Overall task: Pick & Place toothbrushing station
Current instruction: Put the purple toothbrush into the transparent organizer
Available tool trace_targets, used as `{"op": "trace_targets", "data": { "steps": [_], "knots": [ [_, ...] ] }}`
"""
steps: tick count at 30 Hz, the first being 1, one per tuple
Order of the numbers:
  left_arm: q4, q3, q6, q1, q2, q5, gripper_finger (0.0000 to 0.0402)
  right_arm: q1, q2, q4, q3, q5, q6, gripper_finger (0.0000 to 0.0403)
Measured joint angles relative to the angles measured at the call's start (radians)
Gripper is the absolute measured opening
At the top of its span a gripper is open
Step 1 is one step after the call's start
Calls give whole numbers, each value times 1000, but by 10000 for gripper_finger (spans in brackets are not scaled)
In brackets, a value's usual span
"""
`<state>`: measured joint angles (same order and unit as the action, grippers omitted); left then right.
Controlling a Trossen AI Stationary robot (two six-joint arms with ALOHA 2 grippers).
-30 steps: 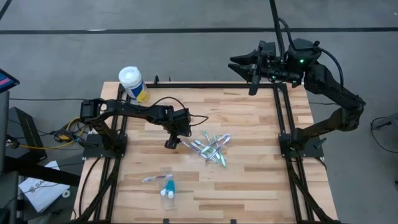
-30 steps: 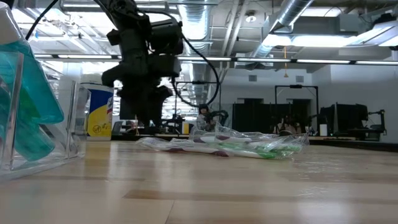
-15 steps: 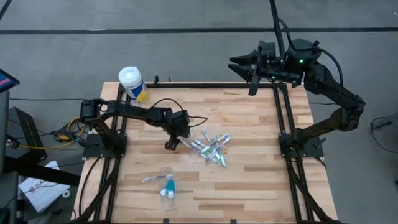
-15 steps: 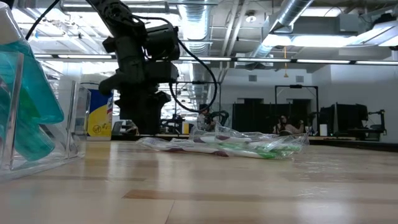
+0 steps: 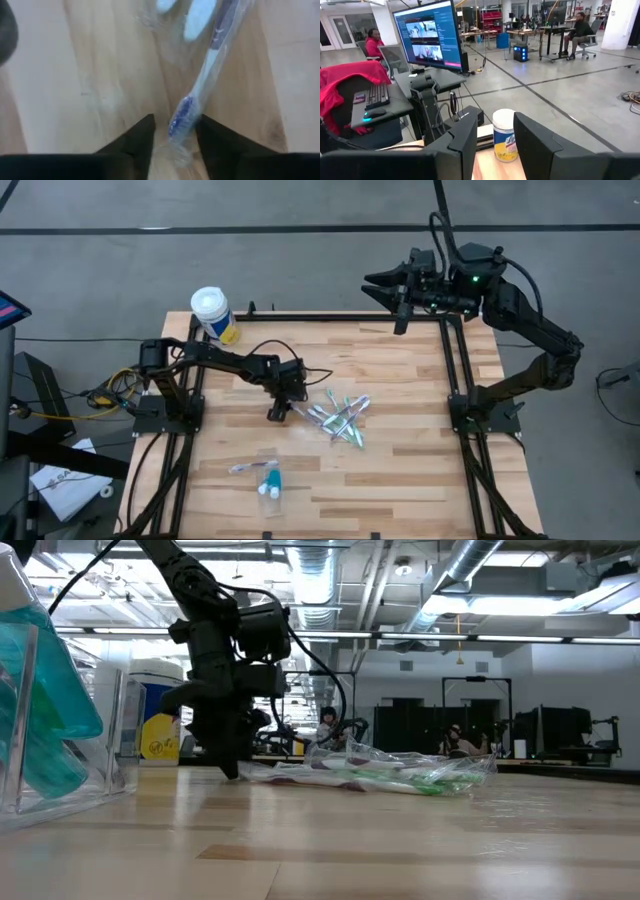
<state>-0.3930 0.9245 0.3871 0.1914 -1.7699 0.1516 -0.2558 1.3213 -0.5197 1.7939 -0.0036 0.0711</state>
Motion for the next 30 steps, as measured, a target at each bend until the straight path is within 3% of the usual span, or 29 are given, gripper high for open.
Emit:
{"op": "trace_targets", "data": {
  "steps": [5,9,14,18,24,30],
  "knots": [
    [8,0,-124,9,2,8,21,0,13,0,0,0,-2,118],
    [-16,-5,-312,1,62,53,16,0,9,7,0,0,-27,118],
    [-41,-1,-441,3,279,8,2,-1,11,43,0,0,-58,118],
    [-198,0,-527,1,460,-3,0,-2,10,60,0,0,-88,118],
    [-489,0,-708,-32,677,72,0,-16,10,106,0,-60,-108,118],
    [-680,5,-976,-151,781,95,0,-35,10,142,0,-133,-108,118]
  ]
}}
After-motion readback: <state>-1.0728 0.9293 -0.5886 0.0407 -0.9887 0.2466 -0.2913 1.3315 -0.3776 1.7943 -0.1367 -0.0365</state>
